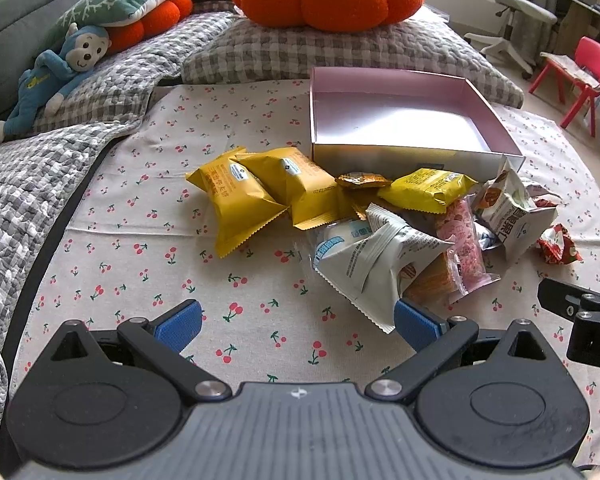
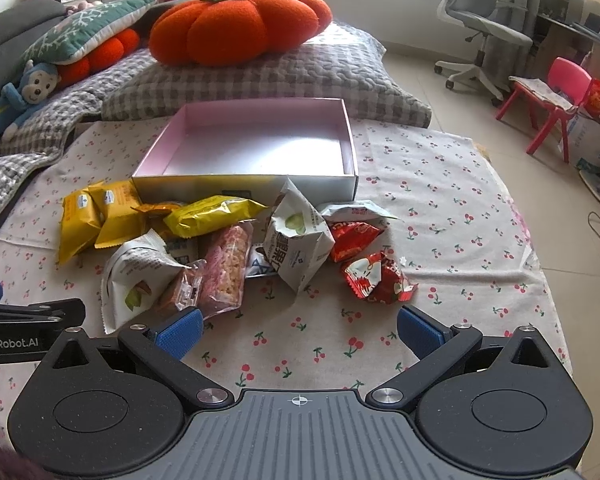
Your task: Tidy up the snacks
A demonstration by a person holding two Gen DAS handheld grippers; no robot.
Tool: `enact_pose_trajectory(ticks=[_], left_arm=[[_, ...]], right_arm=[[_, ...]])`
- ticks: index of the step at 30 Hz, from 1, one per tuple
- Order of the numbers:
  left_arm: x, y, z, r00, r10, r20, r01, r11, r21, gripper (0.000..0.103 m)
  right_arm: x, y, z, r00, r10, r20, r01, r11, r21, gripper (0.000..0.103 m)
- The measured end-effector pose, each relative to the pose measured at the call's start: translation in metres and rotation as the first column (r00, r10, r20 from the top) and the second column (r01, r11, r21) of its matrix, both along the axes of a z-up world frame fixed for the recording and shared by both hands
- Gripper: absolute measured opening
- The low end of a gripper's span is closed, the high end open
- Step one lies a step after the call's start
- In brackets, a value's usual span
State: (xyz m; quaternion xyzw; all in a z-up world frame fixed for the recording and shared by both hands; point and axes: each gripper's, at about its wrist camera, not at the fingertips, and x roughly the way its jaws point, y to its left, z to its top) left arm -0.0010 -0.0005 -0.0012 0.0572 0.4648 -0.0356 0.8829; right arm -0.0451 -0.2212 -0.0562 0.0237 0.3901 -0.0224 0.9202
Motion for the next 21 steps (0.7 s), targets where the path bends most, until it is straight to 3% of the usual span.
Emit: enact_pose_trajectory(ticks=[21], left_arm=[[0.0022,-0.0001,-0.0016,1.000,0.001,-0.005,-0.001,1.000,0.000,0.103]], right_arm=[[0.0000,-0.0036,0.0004,1.000,-0.010,-0.003,0.010,1.000,0.007,0.103]])
